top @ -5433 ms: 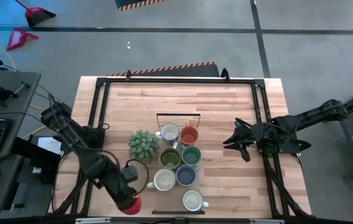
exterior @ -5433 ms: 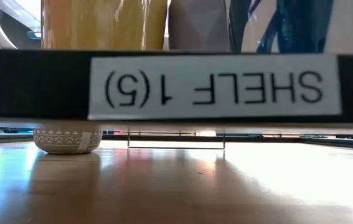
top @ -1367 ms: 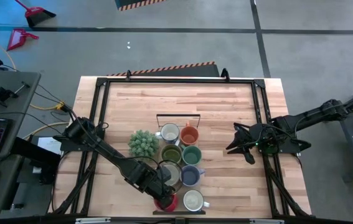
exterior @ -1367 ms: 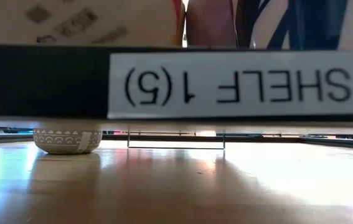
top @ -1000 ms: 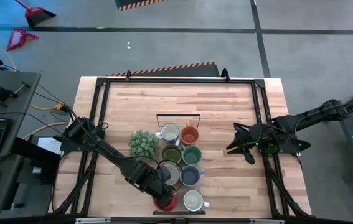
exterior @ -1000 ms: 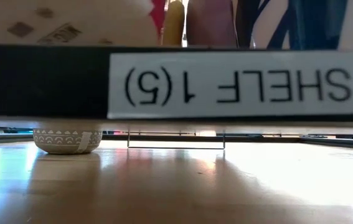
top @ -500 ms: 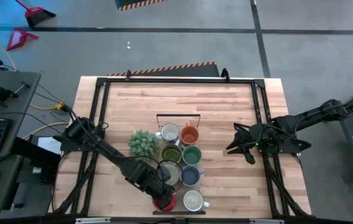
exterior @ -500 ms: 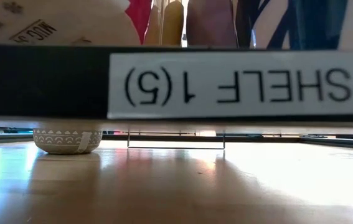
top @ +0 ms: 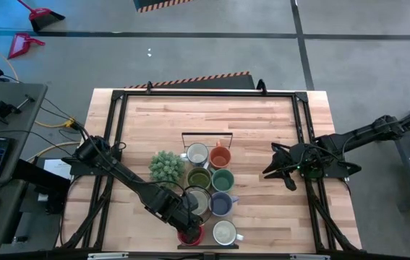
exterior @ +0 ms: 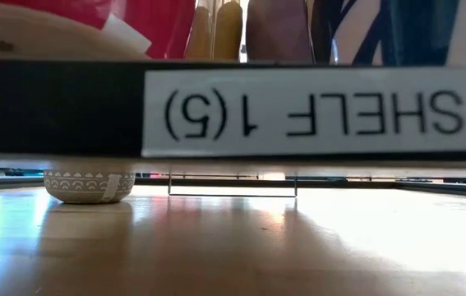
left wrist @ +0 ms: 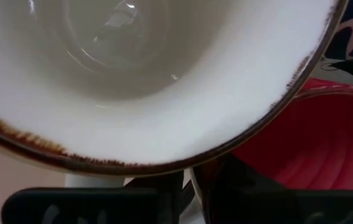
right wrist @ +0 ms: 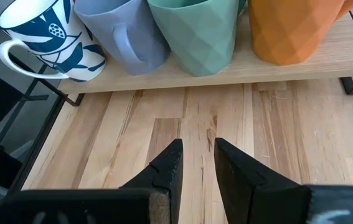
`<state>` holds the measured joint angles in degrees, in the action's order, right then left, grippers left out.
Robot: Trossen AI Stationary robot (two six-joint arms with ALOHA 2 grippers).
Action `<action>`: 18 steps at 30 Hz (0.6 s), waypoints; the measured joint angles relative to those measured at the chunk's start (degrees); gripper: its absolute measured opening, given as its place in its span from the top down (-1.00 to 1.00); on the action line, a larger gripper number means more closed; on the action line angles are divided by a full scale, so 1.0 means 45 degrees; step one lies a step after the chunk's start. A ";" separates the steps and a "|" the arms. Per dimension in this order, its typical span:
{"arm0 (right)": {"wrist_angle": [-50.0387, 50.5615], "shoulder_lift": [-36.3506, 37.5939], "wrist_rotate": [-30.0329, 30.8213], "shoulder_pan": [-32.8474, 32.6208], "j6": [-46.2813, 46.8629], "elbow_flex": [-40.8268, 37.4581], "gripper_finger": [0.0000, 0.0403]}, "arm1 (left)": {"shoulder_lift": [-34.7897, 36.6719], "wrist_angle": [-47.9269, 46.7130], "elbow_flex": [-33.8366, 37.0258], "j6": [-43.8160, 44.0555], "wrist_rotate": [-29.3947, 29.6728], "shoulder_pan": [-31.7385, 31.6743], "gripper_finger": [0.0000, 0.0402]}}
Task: Place coffee mugs
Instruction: Put the red mug on the shelf
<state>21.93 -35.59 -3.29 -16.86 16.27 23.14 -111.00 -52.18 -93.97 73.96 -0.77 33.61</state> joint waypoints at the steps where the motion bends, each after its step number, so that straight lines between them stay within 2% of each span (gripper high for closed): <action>1: 0.0000 -0.0003 0.0000 0.0003 -0.0002 0.0000 0.64 | 0.0002 0.0019 0.0000 0.0044 -0.0001 0.0000 0.73; 18: 0.0000 0.0000 0.0000 -0.0001 -0.0058 0.0000 0.64 | 0.0005 0.0533 0.0000 0.0083 -0.0016 -0.0089 0.69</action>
<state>21.93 -35.59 -3.29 -16.86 16.01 23.14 -110.98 -49.78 -93.97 74.33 -0.84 33.20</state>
